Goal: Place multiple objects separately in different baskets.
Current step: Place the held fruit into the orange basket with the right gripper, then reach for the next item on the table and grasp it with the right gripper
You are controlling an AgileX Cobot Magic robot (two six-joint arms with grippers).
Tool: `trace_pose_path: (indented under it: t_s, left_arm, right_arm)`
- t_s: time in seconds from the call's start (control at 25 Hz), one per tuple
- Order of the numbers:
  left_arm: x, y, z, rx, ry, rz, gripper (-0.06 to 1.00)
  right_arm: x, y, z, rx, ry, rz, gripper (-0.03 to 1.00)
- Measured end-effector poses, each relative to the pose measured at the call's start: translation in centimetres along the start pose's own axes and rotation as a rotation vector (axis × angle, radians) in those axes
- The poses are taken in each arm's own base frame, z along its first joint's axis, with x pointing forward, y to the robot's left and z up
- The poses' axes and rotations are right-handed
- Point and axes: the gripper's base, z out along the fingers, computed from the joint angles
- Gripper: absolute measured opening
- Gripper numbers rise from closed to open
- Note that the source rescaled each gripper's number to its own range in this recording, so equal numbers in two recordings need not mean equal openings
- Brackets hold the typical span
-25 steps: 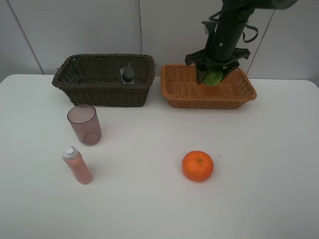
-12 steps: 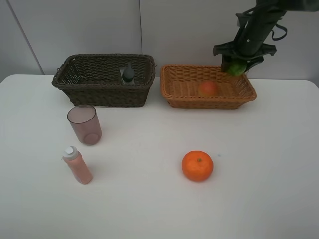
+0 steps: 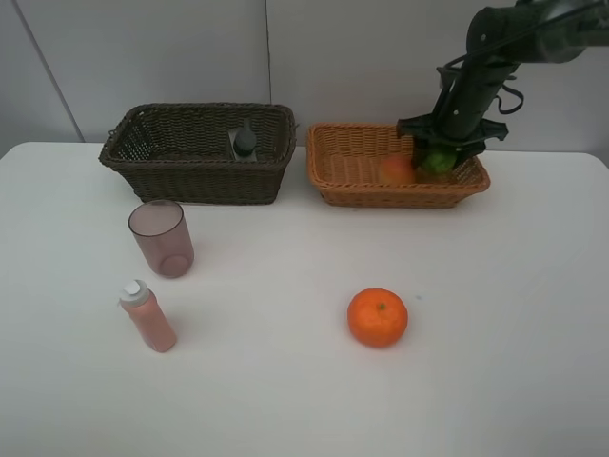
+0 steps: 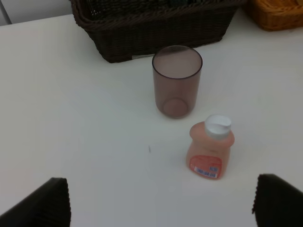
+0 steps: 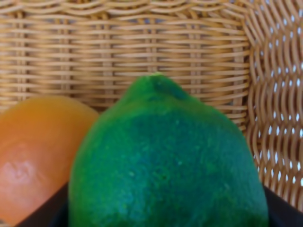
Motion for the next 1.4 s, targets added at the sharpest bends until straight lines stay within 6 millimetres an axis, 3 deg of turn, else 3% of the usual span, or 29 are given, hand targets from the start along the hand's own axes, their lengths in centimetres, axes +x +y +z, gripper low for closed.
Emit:
trace_pose_path:
  t_s: [0.04, 0.2, 0.28, 0.44, 0.6, 0.76, 0.92, 1.4]
  left_arm:
    - [0.0, 0.0, 0.0, 0.000, 0.000, 0.000, 1.00]
    - [0.0, 0.0, 0.0, 0.000, 0.000, 0.000, 1.00]
    - [0.0, 0.0, 0.0, 0.000, 0.000, 0.000, 1.00]
    - [0.0, 0.0, 0.0, 0.000, 0.000, 0.000, 1.00]
    - [0.0, 0.0, 0.0, 0.000, 0.000, 0.000, 1.00]
    - [0.0, 0.0, 0.0, 0.000, 0.000, 0.000, 1.00]
    - [0.0, 0.0, 0.0, 0.000, 0.000, 0.000, 1.00]
    - [0.0, 0.0, 0.0, 0.000, 0.000, 0.000, 1.00]
  right_arm:
    - [0.0, 0.0, 0.0, 0.000, 0.000, 0.005, 0.45]
    - [0.0, 0.0, 0.0, 0.002, -0.001, 0.003, 0.80]
    - [0.0, 0.0, 0.0, 0.002, -0.001, 0.003, 0.86]
    - [-0.2, -0.1, -0.8, -0.002, -0.016, 0.005, 0.89]
    - [-0.2, 0.1, -3.3, -0.007, -0.024, 0.005, 0.89]
    - [1.0, 2.1, -5.7, -0.022, -0.004, -0.037, 0.89]
    - [4.0, 4.2, -7.3, -0.041, 0.034, -0.099, 0.89]
    - [16.1, 9.0, -9.8, -0.100, 0.147, -0.278, 0.89]
